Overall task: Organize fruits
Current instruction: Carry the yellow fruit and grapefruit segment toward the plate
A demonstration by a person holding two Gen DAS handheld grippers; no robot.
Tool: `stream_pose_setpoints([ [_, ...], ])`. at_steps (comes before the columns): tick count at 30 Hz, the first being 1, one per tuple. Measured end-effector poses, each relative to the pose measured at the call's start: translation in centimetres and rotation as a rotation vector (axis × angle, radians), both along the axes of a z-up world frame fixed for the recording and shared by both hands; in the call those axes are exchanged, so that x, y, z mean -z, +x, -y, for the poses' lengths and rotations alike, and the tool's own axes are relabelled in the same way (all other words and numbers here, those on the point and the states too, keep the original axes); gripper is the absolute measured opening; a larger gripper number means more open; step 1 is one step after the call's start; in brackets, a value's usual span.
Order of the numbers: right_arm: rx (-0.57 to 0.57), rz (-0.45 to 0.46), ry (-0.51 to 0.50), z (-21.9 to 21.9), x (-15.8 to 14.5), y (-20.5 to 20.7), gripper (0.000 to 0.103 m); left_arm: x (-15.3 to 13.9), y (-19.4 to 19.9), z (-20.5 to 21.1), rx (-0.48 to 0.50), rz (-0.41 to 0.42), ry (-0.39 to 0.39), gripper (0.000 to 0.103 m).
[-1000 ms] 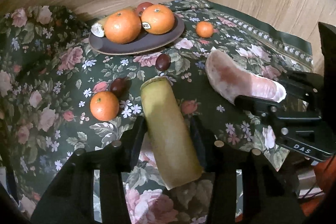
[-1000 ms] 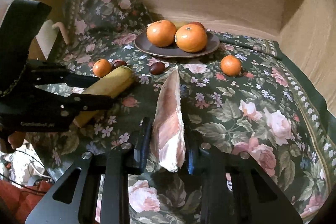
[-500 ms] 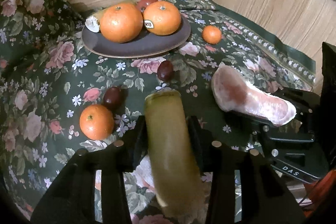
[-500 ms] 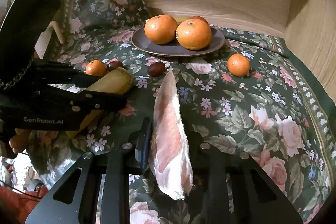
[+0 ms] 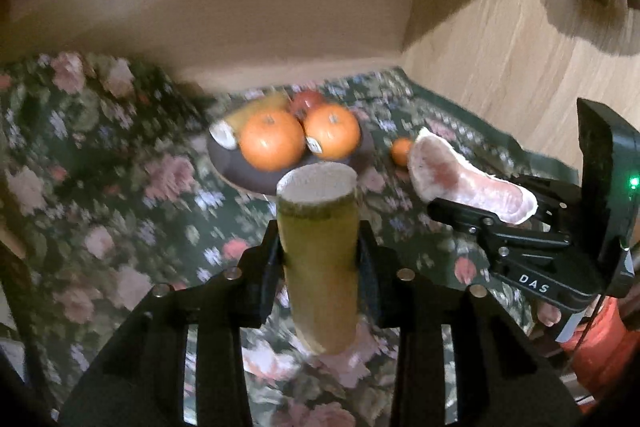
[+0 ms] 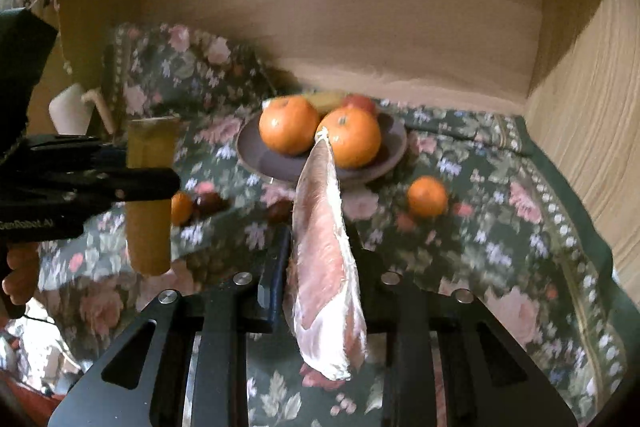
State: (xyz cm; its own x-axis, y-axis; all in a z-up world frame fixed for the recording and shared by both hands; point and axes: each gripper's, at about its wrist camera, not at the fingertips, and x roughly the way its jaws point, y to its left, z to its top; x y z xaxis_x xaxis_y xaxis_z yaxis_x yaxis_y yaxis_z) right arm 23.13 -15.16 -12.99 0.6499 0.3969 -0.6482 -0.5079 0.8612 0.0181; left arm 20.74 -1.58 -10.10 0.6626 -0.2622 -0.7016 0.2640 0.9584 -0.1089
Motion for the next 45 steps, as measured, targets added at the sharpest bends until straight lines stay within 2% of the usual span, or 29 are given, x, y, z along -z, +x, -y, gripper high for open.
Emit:
stream_pose_setpoints([
  [7, 0.021, 0.049, 0.01, -0.4, -2.0, 1.8, 0.024, -2.8, 2.6, -2.7, -0.076, 0.08, -0.02, 0.036],
  [13, 0.02, 0.075, 0.015, -1.2, -3.2, 3.8, 0.024, -3.7, 5.4, -4.1, -0.116, 0.106, -0.019, 0.036],
  [25, -0.015, 0.073, -0.026, -4.2, -3.2, 8.0, 0.024, -1.4, 12.0, -3.9, -0.117, 0.072, 0.043, 0.036],
  [32, -0.032, 0.03, -0.067, -5.9, -2.1, 10.9, 0.024, -0.1, 14.7, -3.1, -0.108, 0.073, 0.101, 0.036],
  [45, -0.057, -0.067, -0.113, -8.3, 0.6, 14.8, 0.024, 2.0, 17.9, -3.8, -0.106, 0.001, 0.057, 0.036],
])
